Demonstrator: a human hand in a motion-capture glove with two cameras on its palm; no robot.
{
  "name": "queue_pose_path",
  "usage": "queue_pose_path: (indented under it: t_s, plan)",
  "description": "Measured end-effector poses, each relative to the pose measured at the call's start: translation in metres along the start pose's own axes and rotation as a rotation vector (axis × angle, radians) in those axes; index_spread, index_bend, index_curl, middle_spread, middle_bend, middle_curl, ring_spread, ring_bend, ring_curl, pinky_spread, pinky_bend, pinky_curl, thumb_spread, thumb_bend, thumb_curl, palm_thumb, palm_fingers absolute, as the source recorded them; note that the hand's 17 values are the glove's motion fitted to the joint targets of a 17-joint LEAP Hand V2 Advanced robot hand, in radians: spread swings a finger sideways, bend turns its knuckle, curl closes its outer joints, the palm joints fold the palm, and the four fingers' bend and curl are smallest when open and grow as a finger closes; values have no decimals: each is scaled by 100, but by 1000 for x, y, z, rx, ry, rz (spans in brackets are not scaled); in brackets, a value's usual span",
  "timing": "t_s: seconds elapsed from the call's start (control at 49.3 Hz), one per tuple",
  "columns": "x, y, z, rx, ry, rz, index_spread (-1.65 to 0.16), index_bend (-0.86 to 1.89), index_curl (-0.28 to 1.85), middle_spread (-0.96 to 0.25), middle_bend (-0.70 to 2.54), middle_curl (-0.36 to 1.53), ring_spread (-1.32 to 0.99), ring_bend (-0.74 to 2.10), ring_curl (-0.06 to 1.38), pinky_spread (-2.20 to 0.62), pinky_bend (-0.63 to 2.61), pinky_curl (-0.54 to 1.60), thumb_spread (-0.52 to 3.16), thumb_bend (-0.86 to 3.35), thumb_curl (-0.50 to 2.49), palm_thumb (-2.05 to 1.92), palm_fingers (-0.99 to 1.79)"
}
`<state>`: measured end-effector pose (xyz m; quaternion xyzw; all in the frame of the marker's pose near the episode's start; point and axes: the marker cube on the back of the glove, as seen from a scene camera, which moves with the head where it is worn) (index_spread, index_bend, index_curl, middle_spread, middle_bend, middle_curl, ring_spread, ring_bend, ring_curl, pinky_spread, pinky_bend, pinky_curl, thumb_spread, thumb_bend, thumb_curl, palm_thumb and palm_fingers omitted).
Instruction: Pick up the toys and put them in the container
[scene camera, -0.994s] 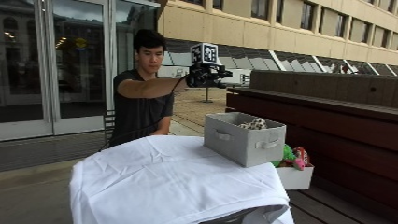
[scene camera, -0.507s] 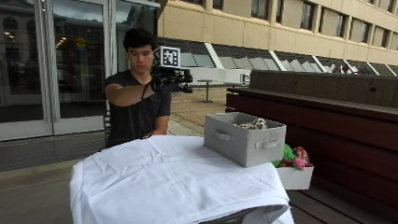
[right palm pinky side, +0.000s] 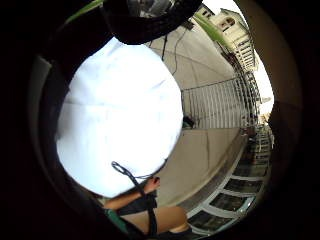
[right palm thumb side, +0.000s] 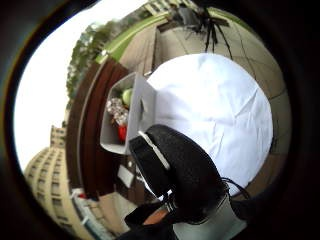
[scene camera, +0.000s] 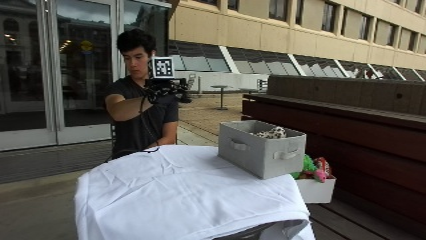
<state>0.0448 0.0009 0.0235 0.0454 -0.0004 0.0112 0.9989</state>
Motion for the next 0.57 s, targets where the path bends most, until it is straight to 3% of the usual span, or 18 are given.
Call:
queue_pose_path:
  t_s: [0.487,0.568]
  plan:
    - [16,13,10,-14,-18,-15,-31,10,16,-4,16,31,-4,20,31,2,108,31,115,-7,14,-10,-15]
    - [8,23,7,-101,-11,168,-31,11,16,-4,16,31,-4,20,31,2,107,31,115,-7,13,-10,-15]
